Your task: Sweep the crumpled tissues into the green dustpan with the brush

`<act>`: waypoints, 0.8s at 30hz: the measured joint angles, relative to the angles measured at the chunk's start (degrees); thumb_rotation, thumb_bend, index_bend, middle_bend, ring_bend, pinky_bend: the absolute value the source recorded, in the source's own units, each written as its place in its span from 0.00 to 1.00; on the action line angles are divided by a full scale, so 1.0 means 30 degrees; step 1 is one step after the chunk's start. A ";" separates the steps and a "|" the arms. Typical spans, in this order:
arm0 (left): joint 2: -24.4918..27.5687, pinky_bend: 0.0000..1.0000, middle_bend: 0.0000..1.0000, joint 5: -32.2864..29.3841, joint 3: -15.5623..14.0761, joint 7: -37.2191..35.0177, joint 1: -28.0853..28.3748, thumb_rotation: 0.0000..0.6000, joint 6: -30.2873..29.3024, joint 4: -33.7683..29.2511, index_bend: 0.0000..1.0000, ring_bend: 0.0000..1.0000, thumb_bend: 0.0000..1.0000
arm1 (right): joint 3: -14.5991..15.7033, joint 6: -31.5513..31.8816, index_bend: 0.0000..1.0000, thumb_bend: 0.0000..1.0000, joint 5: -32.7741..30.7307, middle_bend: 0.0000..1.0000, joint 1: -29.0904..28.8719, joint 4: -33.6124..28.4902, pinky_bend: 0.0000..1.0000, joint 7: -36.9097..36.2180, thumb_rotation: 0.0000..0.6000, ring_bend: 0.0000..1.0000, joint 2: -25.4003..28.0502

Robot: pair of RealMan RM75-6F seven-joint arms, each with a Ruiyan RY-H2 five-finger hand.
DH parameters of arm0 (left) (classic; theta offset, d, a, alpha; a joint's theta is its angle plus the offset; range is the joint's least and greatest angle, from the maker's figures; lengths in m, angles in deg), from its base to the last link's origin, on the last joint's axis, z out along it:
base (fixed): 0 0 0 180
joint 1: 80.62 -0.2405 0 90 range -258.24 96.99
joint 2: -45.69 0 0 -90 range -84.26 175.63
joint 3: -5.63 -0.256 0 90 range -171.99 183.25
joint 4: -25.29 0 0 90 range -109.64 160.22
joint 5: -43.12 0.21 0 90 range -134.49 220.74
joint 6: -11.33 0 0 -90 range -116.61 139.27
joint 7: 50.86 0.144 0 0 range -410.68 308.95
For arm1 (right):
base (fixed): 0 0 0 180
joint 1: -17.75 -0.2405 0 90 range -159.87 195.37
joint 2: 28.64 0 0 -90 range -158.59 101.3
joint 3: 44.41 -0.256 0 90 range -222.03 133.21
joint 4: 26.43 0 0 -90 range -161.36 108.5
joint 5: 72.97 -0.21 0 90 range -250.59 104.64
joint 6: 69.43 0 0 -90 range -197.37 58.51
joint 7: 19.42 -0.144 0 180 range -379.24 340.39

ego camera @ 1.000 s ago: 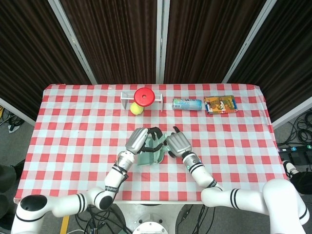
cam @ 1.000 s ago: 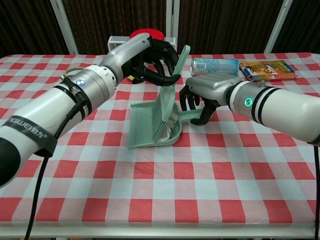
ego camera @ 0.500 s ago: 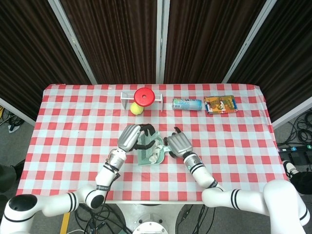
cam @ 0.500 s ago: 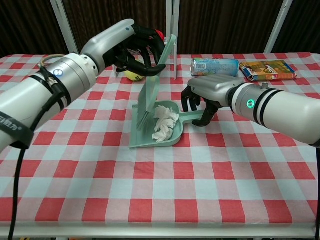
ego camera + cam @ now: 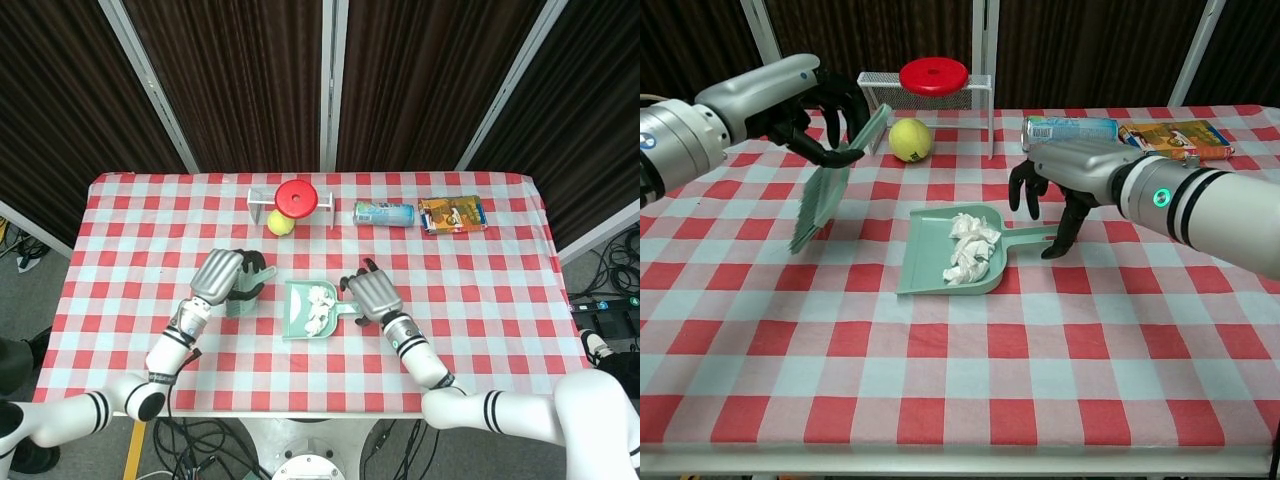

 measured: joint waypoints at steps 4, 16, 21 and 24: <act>0.0261 0.91 0.51 -0.0839 -0.0293 0.2601 0.0091 1.00 0.0575 -0.0038 0.51 0.49 0.47 | -0.0077 0.0788 0.34 0.00 0.0686 0.41 0.0514 -0.1214 0.09 -0.0435 1.00 0.24 0.1230; 0.0234 0.87 0.40 -0.4668 -0.0503 0.9427 0.0616 1.00 0.0967 -0.1281 0.30 0.43 0.26 | 0.0092 0.2199 0.33 0.00 0.2533 0.39 0.2288 -0.3808 0.09 -0.2097 1.00 0.24 0.4804; 0.0982 0.81 0.40 -0.4370 -0.0373 0.8270 -0.0087 1.00 -0.0185 -0.2157 0.29 0.42 0.22 | 0.0365 0.2594 0.31 0.03 0.3446 0.37 0.3136 -0.4000 0.09 -0.3258 1.00 0.21 0.5886; 0.1864 0.69 0.40 -0.3781 -0.0377 0.6679 -0.0937 1.00 -0.1149 -0.2580 0.29 0.38 0.20 | 0.0597 0.3006 0.27 0.08 0.4298 0.33 0.3848 -0.4153 0.09 -0.4385 1.00 0.14 0.6744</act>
